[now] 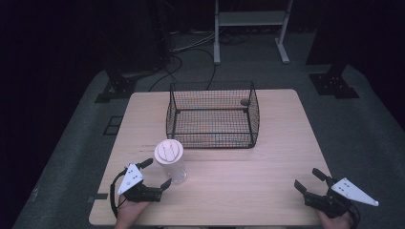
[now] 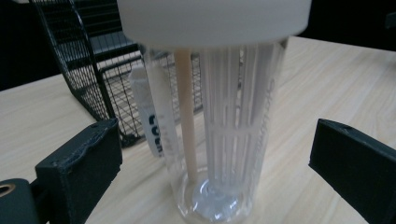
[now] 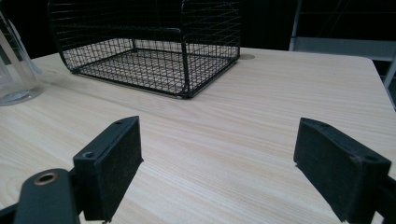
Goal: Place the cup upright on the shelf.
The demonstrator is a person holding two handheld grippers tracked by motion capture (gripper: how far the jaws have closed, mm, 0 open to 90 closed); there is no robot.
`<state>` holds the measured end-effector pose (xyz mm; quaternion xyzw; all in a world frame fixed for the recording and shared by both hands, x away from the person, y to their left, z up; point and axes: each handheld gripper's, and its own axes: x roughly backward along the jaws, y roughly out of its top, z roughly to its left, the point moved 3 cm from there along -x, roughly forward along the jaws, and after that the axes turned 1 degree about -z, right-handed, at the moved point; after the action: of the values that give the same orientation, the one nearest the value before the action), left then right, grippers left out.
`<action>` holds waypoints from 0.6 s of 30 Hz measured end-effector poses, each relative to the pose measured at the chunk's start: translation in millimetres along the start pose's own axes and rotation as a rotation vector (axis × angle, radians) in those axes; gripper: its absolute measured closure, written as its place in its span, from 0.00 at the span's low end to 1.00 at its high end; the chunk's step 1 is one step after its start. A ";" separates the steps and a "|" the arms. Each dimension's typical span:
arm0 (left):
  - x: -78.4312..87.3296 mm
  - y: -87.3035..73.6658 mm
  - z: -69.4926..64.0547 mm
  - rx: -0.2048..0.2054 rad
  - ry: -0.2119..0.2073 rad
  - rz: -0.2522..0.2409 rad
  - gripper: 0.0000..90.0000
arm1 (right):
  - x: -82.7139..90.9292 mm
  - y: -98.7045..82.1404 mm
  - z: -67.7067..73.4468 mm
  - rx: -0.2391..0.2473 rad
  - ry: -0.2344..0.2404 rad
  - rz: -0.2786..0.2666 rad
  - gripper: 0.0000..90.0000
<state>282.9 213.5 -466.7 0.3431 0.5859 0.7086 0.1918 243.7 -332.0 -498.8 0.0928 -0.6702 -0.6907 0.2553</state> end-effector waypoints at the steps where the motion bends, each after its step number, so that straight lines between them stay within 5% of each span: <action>1: -1.5 0.9 0.4 -0.004 0.005 -0.001 0.02 | 0.2 0.0 0.1 0.002 0.000 0.000 0.16; 18: -25.7 7.3 0.0 0.021 0.023 -0.022 0.02 | 0.1 0.1 2.8 0.000 0.018 0.003 0.16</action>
<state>301.6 194.5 -466.4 0.3306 0.5992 0.7042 0.1892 242.4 -329.6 -498.5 0.0979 -0.6682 -0.6893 0.2622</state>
